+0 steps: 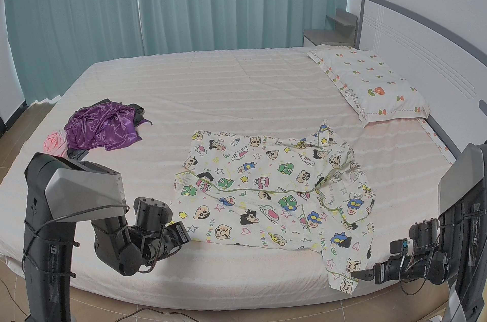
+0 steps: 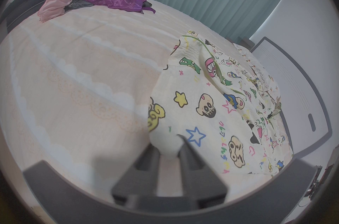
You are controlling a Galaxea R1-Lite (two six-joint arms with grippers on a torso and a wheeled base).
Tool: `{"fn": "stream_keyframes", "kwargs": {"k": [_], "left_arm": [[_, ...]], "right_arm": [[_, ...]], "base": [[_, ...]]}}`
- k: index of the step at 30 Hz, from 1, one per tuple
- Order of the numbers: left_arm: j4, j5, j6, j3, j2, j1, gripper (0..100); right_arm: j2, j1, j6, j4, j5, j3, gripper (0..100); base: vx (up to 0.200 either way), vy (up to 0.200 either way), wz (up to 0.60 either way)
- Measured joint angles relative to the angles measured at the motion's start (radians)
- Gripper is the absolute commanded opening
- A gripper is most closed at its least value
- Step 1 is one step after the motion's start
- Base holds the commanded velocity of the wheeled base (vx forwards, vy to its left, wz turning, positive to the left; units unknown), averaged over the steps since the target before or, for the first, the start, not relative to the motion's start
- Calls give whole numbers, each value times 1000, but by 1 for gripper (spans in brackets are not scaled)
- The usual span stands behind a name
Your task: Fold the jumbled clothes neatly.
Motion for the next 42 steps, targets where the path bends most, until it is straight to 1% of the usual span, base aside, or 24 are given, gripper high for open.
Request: {"fn": "stream_keyframes", "kwargs": {"k": [5,9,13,15,24,28,32,38,42], "left_arm": [[-1,4,0,6,-5,4,0],[-2,7,-1,11,-19,10,0],[-3,20,-1,20,-45,17,0],[-3,25,-1,24,-58,23,0],[-4,29,-3,40,-94,55,0],[-4,28,-3,37,-100,69,0],[-4,28,-4,38,-103,81,0],[-4,28,-5,43,-107,97,0],[-4,28,-6,45,-112,102,0]], "right_arm": [[9,24,-13,-1,-9,0,100],[16,58,-14,-7,-45,0,100],[26,95,-13,-13,-101,0,100],[29,114,-11,-14,-114,0,100],[37,180,-3,-25,-136,0,100],[44,203,10,-60,-137,0,100],[58,213,56,-91,-137,0,100],[73,222,65,-93,-157,0,100],[79,222,109,-92,-159,-10,100]], "base": [[0,0,0],[0,0,0],[0,0,0],[0,0,0],[0,0,0],[0,0,0],[0,0,0],[0,0,0],[0,0,0]]}}
